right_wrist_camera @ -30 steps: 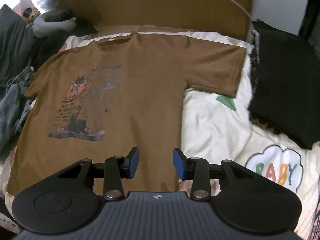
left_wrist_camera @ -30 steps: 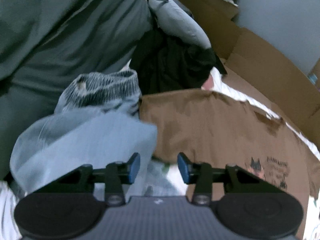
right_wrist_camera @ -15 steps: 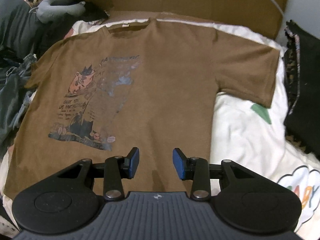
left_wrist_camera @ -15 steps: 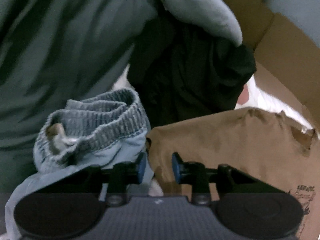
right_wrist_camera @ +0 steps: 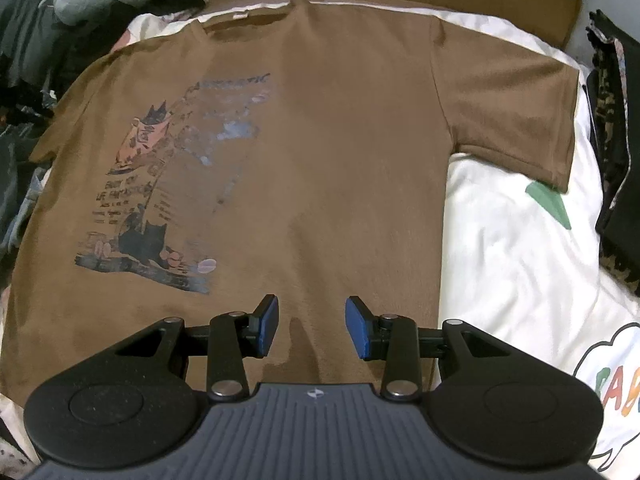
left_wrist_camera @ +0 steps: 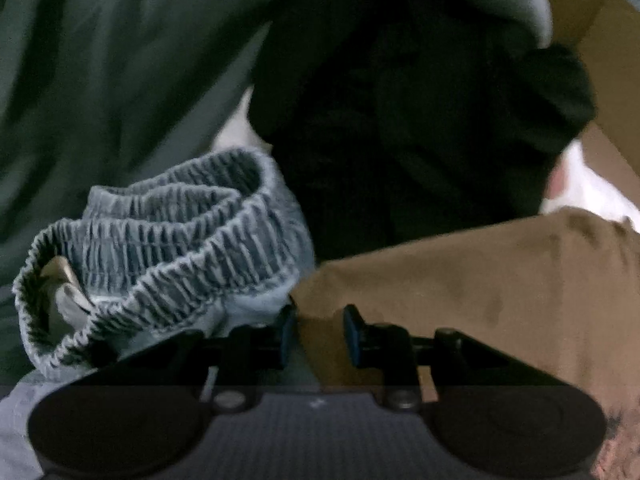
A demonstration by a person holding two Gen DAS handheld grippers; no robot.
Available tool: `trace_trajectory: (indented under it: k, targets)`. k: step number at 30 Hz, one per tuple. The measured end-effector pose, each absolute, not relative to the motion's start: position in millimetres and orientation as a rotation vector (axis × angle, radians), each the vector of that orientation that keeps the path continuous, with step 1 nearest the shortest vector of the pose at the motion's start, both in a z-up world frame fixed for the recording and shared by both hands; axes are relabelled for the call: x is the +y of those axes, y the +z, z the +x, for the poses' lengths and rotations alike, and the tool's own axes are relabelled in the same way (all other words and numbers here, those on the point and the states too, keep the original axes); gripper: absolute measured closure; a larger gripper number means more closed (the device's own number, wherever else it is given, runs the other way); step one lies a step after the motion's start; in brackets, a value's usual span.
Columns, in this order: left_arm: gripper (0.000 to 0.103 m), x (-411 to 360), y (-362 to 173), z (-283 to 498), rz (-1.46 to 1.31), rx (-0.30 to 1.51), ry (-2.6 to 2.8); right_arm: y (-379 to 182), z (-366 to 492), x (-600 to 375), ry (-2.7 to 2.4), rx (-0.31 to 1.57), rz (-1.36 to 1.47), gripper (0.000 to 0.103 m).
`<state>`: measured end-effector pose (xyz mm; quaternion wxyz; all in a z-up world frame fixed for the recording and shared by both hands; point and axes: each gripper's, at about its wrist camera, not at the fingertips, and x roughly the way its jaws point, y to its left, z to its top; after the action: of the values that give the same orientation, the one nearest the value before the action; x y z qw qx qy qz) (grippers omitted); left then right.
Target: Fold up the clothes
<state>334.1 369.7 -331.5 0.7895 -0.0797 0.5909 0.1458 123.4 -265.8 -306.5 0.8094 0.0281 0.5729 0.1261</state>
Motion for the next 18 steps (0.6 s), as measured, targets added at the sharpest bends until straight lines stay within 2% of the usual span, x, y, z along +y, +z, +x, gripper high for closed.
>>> trace_trajectory:
  k: [9,18]
  targets:
    - [0.076,368.5,-347.7,336.0,-0.089,1.263,0.355,-319.2,121.9,-266.3,0.271,1.24,0.064,0.059]
    - [0.095,368.3,-333.0,318.1,-0.05,1.177,0.305,-322.6,117.1,-271.2,0.257,1.244,0.062,0.059]
